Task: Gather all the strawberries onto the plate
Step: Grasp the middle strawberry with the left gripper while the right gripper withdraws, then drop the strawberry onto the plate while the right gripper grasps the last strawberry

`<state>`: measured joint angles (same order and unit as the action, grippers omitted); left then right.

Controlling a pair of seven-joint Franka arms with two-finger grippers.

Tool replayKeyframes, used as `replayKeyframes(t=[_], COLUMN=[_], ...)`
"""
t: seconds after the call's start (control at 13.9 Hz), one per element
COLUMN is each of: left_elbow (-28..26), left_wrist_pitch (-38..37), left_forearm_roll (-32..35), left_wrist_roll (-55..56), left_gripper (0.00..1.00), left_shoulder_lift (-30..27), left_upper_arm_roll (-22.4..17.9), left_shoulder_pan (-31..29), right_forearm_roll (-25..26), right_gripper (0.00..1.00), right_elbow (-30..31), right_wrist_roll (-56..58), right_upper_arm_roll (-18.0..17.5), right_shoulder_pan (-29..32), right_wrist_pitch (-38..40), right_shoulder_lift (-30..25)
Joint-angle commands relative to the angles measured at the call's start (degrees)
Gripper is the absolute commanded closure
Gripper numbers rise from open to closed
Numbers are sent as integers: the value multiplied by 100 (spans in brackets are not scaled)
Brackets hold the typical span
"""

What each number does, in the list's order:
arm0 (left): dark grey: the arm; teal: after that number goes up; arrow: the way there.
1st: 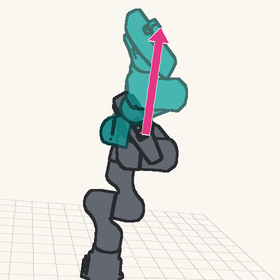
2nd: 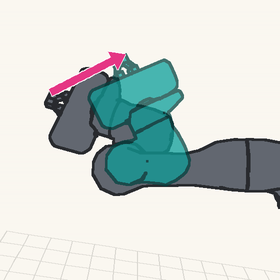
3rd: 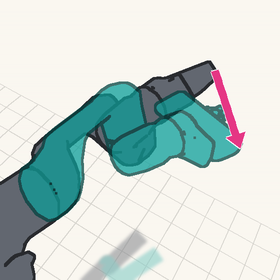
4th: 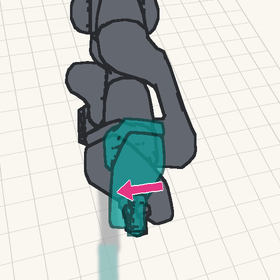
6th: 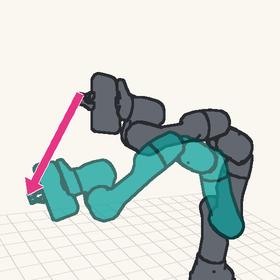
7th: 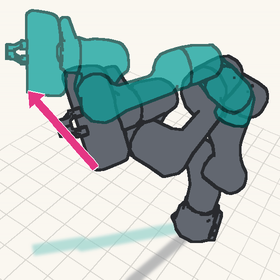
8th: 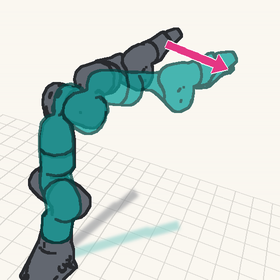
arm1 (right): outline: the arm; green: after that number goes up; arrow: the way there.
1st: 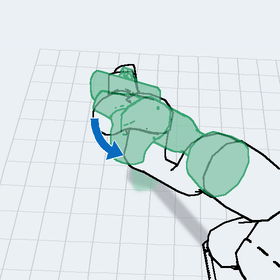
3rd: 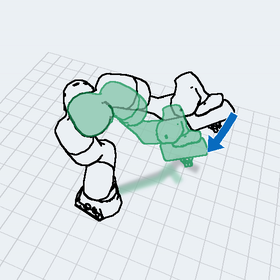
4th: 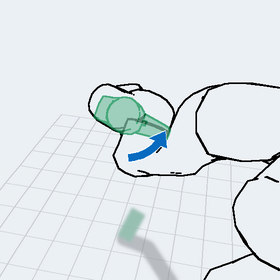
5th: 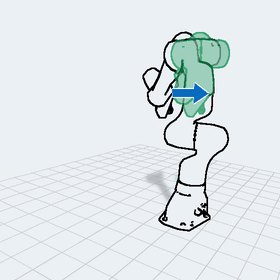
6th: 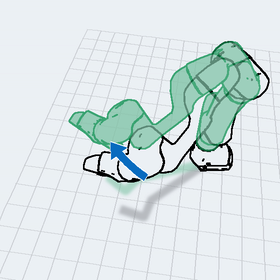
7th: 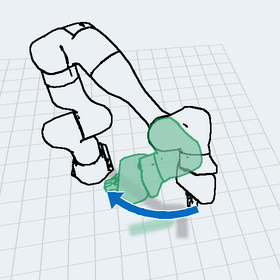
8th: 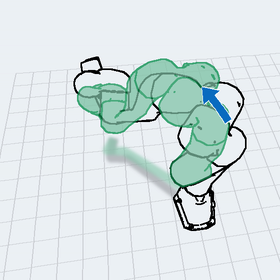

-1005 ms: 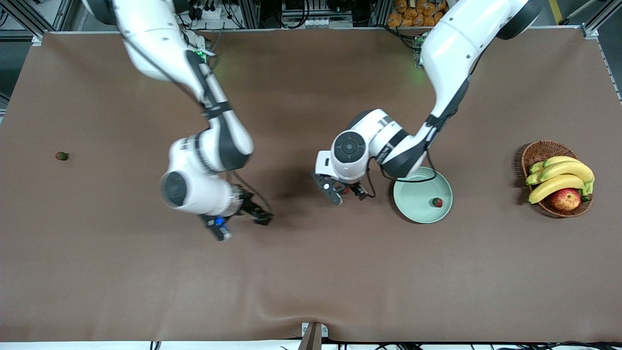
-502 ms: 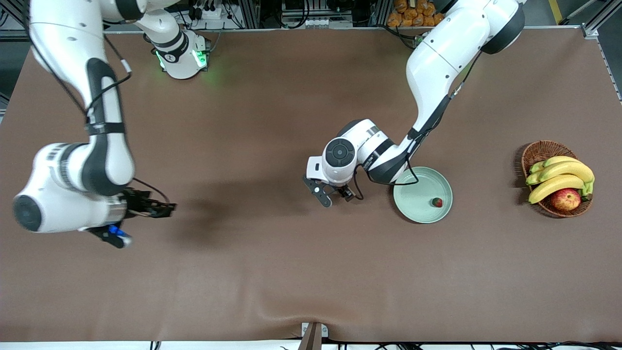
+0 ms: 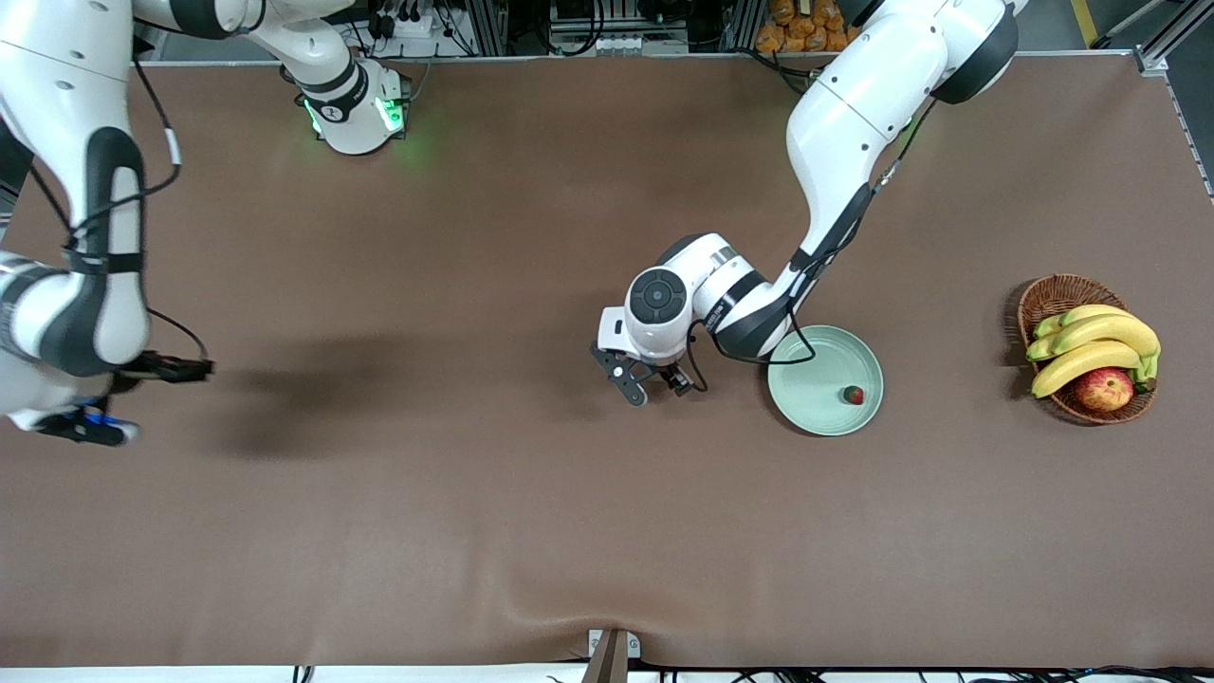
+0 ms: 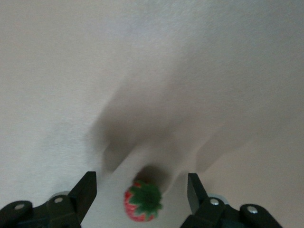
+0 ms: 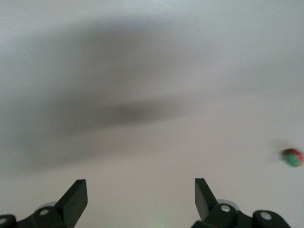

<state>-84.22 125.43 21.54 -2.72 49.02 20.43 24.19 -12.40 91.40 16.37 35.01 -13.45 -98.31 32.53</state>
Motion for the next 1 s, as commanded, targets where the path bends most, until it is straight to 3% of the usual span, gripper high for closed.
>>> replayKeyframes(t=[0.0, 0.22, 0.57, 0.65, 0.79, 0.86, 0.93], left_elbow=[55, 37, -60, -60, -25, -25, -25], left_wrist_pitch=[-54, -54, -246, -317, -449, -554, -659], left_forearm_roll=[263, 272, 447, 447, 447, 447, 447], left_wrist_roll=[-9, -9, 0, 0, -9, -9, -18], left_gripper=[22, 28, 48, 56, 86, 96, 100], left_shoulder_lift=[28, 46, 28, 11, -33, -85, -138], left_upper_arm_roll=[-66, -74, -74, -74, -74, -74, -74], left_shoulder_pan=[77, 86, 86, 86, 86, 77, 33], right_forearm_roll=[115, 115, 89, 54, 18, 10, 9], right_gripper=[0, 0, 3, 6, 10, 13, 17], right_elbow=[755, 1379, 2021, 2223, 2409, 2409, 2409], right_wrist_roll=[1215, 2017, 3063, 3213, 3486, 3513, 3514], right_upper_arm_roll=[443, 840, 823, 814, 797, 753, 622], right_shoulder_pan=[79, 219, 913, 1027, 1203, 1309, 1449], right_wrist_pitch=[-494, -1346, -2295, -2594, -3043, -3106, -3202], right_shoulder_lift=[-396, -423, -353, -353, -283, -230, -204])
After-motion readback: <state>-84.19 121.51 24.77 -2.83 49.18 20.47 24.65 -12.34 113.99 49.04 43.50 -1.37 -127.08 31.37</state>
